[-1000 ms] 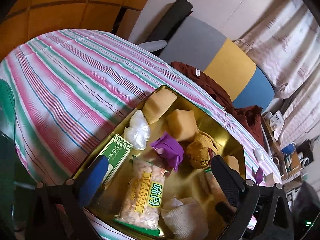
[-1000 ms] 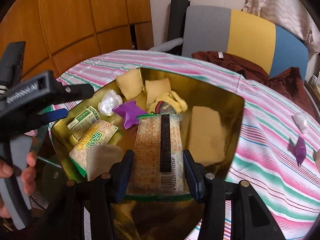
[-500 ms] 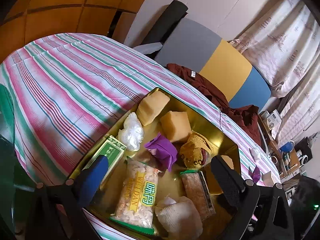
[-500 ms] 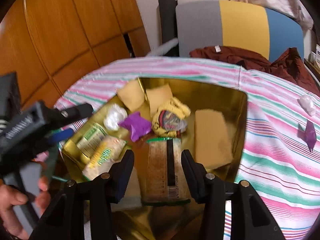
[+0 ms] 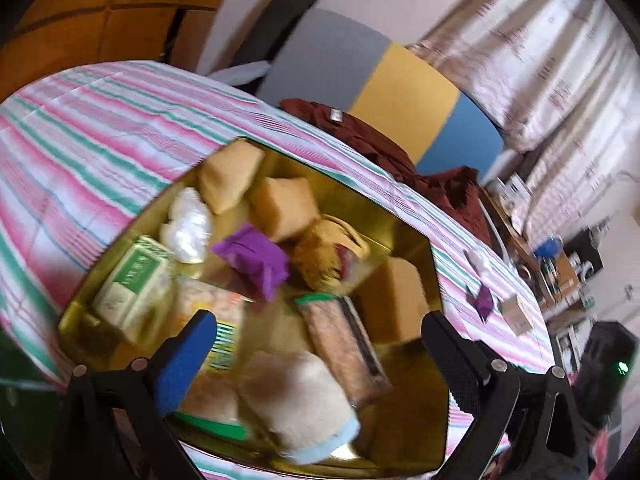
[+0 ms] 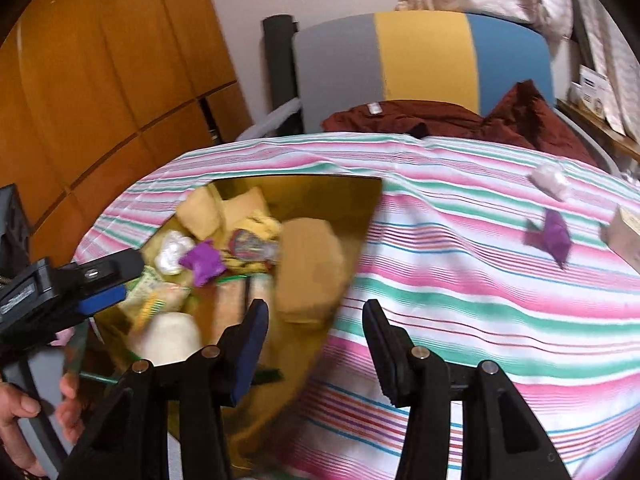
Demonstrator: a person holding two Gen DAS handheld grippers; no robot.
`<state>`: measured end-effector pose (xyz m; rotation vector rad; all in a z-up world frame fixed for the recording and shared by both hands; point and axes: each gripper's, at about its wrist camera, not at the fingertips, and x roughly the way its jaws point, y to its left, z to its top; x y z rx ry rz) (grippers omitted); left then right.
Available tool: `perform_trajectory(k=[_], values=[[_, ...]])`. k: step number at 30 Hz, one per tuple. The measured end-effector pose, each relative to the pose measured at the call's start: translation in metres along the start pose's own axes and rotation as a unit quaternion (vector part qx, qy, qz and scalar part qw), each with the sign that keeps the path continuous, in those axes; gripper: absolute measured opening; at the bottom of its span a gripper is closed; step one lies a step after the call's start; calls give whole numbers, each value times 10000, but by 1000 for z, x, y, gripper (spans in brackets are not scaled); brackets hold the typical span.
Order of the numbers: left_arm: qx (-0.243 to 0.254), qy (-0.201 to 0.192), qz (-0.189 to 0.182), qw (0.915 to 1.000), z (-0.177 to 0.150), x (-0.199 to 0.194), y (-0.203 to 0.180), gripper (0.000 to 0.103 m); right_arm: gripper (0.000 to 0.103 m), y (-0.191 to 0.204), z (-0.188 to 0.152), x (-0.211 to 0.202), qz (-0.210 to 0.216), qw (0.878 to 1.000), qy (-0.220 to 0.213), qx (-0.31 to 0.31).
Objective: Organize objects
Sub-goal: 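Lower the cracker packet into the gold tray and open the right tool, then move the left tool to the purple pouch and grasp it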
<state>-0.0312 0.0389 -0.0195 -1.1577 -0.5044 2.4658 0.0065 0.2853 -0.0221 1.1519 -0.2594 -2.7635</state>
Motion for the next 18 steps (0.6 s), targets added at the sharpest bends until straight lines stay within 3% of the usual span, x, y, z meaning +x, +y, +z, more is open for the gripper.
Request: perform_trajectory(k=[12,18], values=[[1142,279,-344,9925,-38,6,-72,103,49,-104,-29,-11,-691,9947,112,758],[1735,400,-662,9818,-43,16,-130,103,49,-162,-39,-29,-1229,9842,-251,1251]])
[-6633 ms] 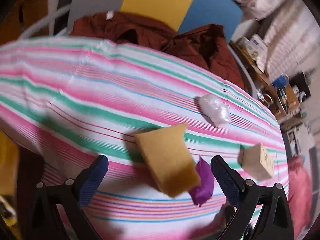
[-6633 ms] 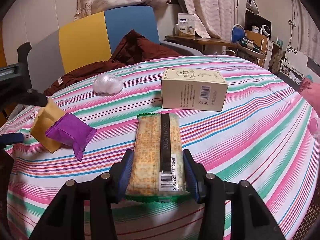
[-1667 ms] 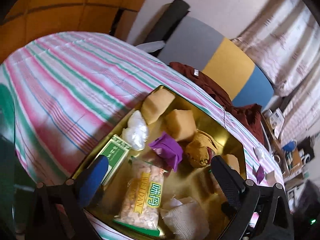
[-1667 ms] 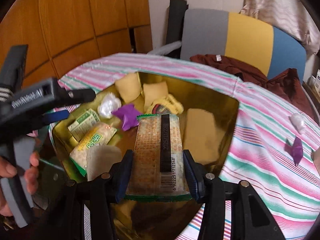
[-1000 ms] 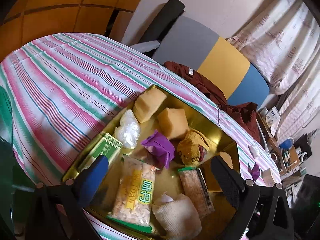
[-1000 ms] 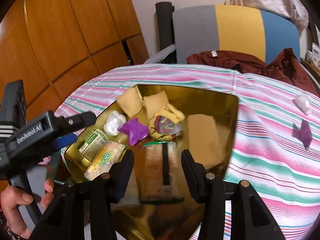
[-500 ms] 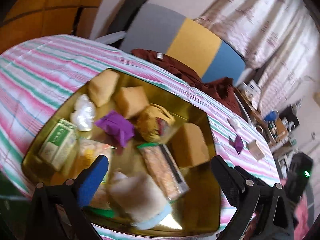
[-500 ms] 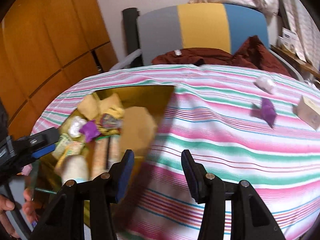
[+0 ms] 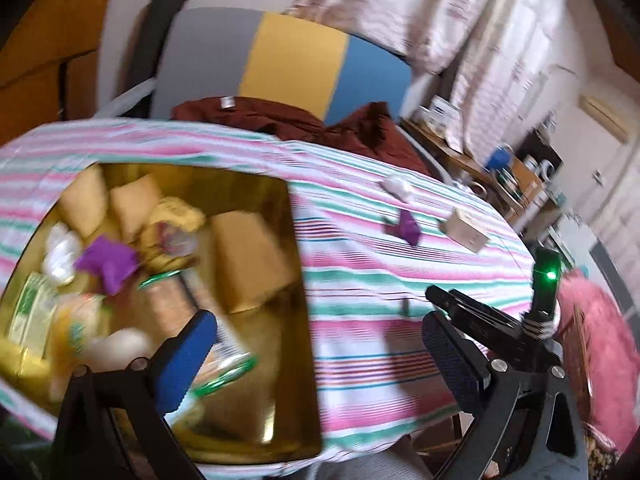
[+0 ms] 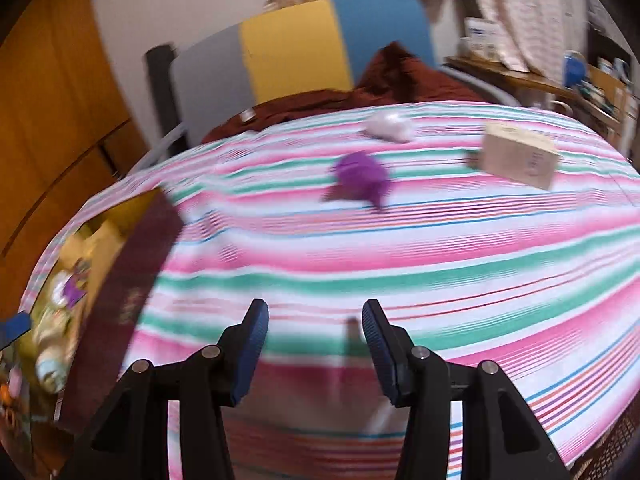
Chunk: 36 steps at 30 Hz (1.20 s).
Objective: Organize objects
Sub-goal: 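Move the left tool to the purple pouch and grasp it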
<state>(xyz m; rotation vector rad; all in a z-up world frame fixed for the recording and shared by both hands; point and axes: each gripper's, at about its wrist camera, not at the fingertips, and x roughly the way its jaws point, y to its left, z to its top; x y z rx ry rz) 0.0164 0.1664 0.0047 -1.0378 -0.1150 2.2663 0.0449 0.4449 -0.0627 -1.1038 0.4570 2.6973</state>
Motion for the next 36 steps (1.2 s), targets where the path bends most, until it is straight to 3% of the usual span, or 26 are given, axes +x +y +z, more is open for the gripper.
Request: perform_trajectory(k=[7,12,16,22,28,31,33,35,36], values=[[485,311,-110,9983,20,41,-53,103,49,-57,34,7,-845,9958,-343,28],[620,613,-55,9962,36,84,-77,103,49,-88,56,23,-1563,9862,-515,-204],[716,698,70,9950,51,126,-97,103,49,-108,48,36,-1500,9880,-339,104],[1076,761,299,9908,69,197,-133,103,49,-113,41,33,-1401,9883,-566,213],[1270,680,397,9888,85,257,-154,102,49,-116,41,41,-1414,9883,-440,364],[1362,619,411,9879,88,275,-158,89,49,-115,39,41,-1420,9881,-453,376],[1431,651,397,9868,85,284,-158,71,49,-115,38,41,-1447,9877,-465,373],[1498,805,273,9851,81,291,-155,43,50,-115,38,41,-1446,9877,-454,376],[1439,799,212,9861,82,291,-152,43,50,-115,37,41,-1437,9878,-463,383]])
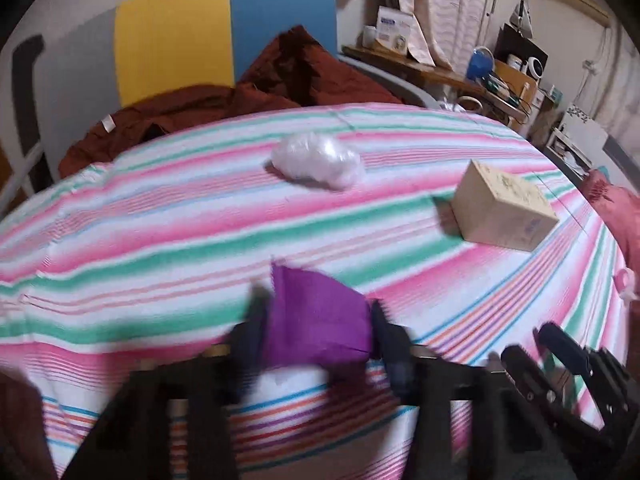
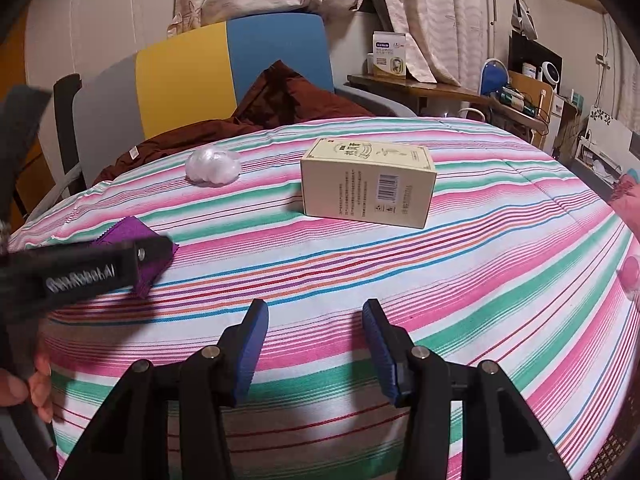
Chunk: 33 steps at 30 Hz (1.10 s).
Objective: Organize objects
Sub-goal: 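Hold the purple pouch in the left tool while the right tool grasps the white plastic bag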
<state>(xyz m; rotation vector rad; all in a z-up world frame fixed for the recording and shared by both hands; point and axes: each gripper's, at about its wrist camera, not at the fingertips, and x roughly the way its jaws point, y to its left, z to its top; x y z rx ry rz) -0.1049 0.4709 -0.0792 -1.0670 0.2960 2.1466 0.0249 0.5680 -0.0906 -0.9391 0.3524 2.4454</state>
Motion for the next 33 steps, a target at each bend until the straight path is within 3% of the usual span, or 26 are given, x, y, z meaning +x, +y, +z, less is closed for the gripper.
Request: perform_trajectory(k=[5,14,19,22,27,33], values=[[-18,-125,74,9999,-7,-11,11,42,49,0,0,-1,6,10000,-1,6],[-297,-388,687,9964,-54,-53,50,42,49,-1,0,-4,-2,10000,-51,13],[-432,-502,688,9954,-68,-61,58,42,49,12,6,-4,186,9993,135,-304],[-345,-524,745,9952,-70,-61,54,42,49,32,24,-2,502,9964,146,-668],[-336,-546,718,9954,-69,-60,54,42,53,69,85,20,806,9916,-139,-1005],[-369,-572,687,9953,-71,-60,55,42,57,100,133,82,742,9919,-27,-1032]])
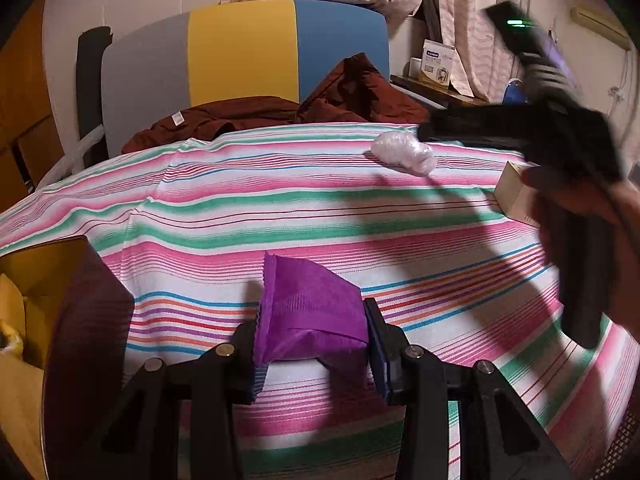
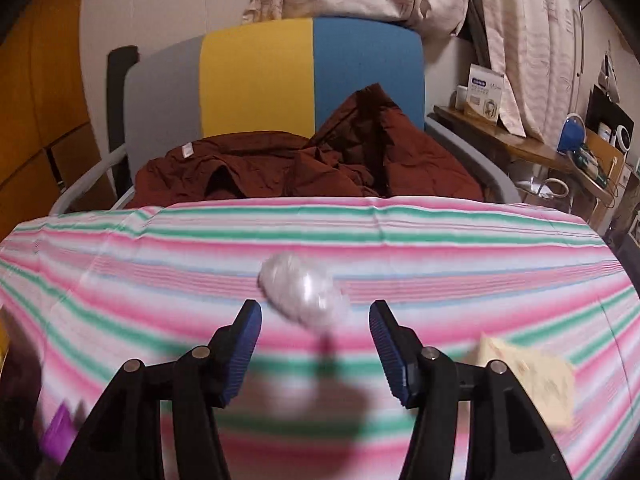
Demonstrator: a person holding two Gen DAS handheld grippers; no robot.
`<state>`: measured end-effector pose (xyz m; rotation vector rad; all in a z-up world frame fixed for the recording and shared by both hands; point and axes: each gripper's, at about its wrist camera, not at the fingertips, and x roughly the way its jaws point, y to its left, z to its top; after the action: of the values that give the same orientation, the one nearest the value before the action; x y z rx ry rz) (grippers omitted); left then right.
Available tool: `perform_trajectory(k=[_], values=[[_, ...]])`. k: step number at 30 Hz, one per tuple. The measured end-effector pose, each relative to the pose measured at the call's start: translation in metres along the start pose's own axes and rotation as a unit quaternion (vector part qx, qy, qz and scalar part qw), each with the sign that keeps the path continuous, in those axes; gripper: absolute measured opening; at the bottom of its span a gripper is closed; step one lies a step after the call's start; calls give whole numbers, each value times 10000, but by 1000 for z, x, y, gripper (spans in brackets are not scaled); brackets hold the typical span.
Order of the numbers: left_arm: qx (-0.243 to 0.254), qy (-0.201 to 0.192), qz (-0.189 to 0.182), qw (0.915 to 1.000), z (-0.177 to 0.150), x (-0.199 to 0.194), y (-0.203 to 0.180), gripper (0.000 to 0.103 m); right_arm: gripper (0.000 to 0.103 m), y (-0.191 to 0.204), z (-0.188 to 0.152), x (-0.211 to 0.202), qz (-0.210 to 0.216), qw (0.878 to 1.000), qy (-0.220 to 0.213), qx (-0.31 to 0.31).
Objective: Organize objects
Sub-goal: 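Hold the purple pouch in the left tool while the right tool grasps the white plastic bag, then carry the purple pouch into the gold tray with the left tool while the right tool holds the plastic bag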
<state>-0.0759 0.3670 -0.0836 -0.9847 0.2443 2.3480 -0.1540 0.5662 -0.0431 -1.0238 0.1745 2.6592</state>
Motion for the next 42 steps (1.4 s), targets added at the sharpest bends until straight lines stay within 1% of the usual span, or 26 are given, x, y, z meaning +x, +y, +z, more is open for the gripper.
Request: perform_trajectory(k=[4,7,8,9,10,14,19,23,29,32,33,36,42], values=[[-7,-28,7,10000,-2,0,-1,42,57,3,5,34,-78,9999,133,-38],[7,-43,34,10000,-3,0,-3,42,56,8,1,54,-17,9991,411,-105],[11,-46,41,10000,-3,0,-3,42,54,7,1,57,29,9989,454,-100],[17,-48,46,10000,-3,1,-3,42,45,7,0,57,60,9989,454,-102],[16,-51,46,10000,-3,1,-3,42,39,6,-1,58,99,9989,447,-106],[-2,-51,24,10000,-3,2,-1,42,37,5,-5,46,47,9998,188,-12],[4,-58,32,10000,-2,3,0,42,37,3,-23,22,95,9995,134,285],[38,-58,64,10000,-1,5,0,42,37,1,-49,-14,-13,9987,59,515],[88,-46,94,9999,0,4,-1,42,37,10,-92,-65,-242,9978,48,612],[176,31,58,9998,2,0,-2,42,37,18,-109,-82,-338,9979,-25,546],[201,58,44,9998,2,-3,-3,42,37,23,-113,-86,-417,9980,-91,459],[155,-69,-66,9998,-1,-28,-1,42,37,30,-115,-89,-600,9976,-214,274],[160,-511,-410,9977,-12,-92,2,42,37,33,-117,-85,-686,9974,-150,174]])
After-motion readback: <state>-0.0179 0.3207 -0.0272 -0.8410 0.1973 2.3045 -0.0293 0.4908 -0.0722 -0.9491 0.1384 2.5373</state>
